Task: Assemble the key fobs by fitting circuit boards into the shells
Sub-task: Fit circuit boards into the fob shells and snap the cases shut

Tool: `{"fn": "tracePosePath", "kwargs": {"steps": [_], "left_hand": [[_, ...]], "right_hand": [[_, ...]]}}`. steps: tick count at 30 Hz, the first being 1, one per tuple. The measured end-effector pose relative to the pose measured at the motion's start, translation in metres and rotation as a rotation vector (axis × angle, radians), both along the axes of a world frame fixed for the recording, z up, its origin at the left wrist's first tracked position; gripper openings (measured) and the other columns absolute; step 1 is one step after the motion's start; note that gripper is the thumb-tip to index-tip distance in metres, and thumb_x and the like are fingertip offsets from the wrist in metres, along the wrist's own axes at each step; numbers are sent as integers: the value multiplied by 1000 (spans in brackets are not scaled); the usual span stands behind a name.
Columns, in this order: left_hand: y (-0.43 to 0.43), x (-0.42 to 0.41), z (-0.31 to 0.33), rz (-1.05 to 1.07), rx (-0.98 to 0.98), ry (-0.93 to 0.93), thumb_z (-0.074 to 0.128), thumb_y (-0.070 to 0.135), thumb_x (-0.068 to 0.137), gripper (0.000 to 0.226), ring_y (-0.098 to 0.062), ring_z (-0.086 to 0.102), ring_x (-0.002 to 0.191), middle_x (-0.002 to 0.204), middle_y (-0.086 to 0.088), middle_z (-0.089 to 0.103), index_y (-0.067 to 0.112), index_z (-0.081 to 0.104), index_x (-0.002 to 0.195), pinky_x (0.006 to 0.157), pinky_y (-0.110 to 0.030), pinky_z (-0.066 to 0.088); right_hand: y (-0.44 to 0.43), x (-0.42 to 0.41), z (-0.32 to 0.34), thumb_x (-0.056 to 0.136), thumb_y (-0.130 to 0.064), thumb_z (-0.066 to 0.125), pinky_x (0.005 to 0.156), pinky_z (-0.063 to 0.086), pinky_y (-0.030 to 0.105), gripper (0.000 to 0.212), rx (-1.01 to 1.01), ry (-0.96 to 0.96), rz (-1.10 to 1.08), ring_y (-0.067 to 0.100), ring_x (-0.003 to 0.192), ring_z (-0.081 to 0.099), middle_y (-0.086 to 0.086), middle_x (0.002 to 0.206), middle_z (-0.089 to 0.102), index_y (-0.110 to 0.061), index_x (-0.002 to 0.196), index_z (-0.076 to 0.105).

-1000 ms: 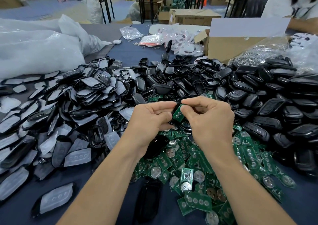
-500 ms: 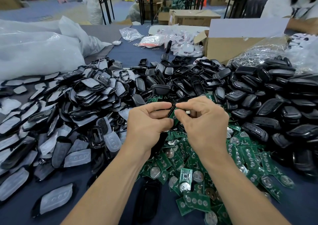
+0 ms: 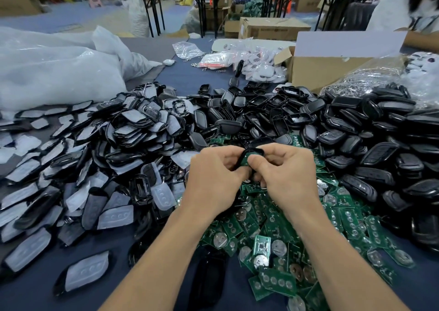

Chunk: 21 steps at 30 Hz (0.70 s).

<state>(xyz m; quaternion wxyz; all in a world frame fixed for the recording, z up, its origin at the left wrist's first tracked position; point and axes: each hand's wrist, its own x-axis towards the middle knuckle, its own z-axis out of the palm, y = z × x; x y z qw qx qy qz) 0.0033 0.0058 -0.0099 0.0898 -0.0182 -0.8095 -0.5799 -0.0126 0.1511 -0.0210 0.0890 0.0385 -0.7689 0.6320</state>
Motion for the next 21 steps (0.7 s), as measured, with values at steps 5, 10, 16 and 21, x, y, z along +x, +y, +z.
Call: {"fn": "tracePosePath", "kwargs": {"steps": [5,10,16,21], "left_hand": [[-8,-2,1,145,11,66,85,2,76,52,12,71,71,68,36,69,54,77,80,65,-9,56],[-45,-15,10,477,450,82,84,-6,77,39,-5,77,69,72,16,77,31,79,86,64,-19,60],[-96,-19,20,722,1085,69,71,-14,87,23,-14,68,55,62,-3,69,6,59,84,59,-23,60],[-103,-18,20,751,1084,166,63,-18,89,37,-17,72,72,91,-12,71,16,48,94,66,-29,61]], "right_hand": [[-7,4,4,89,-14,78,57,60,32,12,66,-38,15,12,55,72,-7,72,77,-25,84,79],[-18,10,12,93,-18,73,68,65,38,16,279,31,27,19,69,75,-27,82,76,-34,94,77],[-67,-16,25,91,-13,69,78,57,13,19,492,41,214,0,80,72,-16,90,78,-26,98,82],[-120,-48,37,95,-14,57,87,60,35,25,533,33,180,22,87,72,5,96,79,-20,102,80]]}}
